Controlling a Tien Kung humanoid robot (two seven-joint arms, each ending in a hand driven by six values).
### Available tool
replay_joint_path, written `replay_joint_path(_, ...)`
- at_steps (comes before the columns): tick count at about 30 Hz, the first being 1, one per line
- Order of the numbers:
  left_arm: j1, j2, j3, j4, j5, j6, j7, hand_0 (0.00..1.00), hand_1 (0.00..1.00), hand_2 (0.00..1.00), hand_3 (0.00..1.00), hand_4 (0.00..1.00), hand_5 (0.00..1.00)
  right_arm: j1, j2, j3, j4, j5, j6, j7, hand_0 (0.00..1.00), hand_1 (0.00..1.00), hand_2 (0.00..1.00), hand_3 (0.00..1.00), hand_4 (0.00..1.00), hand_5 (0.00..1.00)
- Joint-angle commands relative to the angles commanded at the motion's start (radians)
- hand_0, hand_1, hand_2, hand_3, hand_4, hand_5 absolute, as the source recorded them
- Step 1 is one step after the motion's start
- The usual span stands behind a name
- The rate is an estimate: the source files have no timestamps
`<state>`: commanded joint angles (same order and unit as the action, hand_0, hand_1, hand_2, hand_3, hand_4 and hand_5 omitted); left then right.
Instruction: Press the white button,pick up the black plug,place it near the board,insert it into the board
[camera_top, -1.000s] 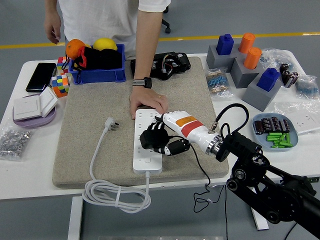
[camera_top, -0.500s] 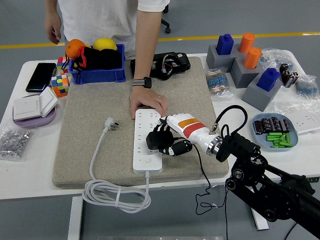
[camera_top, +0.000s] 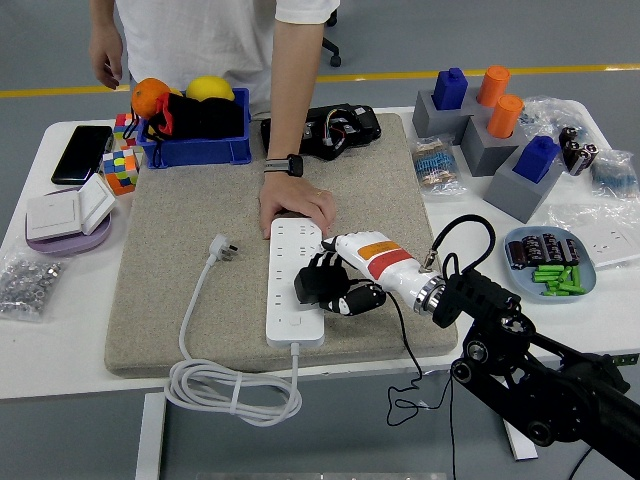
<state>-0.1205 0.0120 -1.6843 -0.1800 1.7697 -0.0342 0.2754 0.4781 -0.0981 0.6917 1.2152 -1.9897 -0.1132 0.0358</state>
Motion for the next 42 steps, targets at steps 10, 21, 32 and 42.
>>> replay_joint_path(10,0.000,-0.001,-0.002,0.000,-0.002,0.001,-0.001,0.476,0.497,0.500,0.585,0.572,0.254,-0.004,0.005,-0.003,-0.001,0.001,0.000,-0.004,0.019,0.002,0.123,0.465,0.738,0.002)
replay_joint_path(21,0.001,-0.002,-0.004,0.000,-0.002,0.001,-0.002,0.476,0.497,0.501,0.585,0.571,0.254,-0.006,0.007,-0.011,-0.015,0.003,-0.001,-0.003,0.017,0.002,0.123,0.469,0.737,0.002)
replay_joint_path(32,0.000,-0.001,-0.004,0.000,-0.005,0.002,-0.003,0.476,0.496,0.500,0.585,0.569,0.255,-0.005,0.010,-0.009,-0.027,0.004,-0.006,0.007,0.024,0.005,0.130,0.470,0.742,0.002)
replay_joint_path(42,0.001,-0.002,-0.005,0.000,-0.004,0.002,-0.003,0.474,0.497,0.501,0.585,0.568,0.259,-0.006,0.008,-0.008,-0.026,0.010,0.011,0.015,0.216,0.158,0.248,0.558,0.798,0.002)
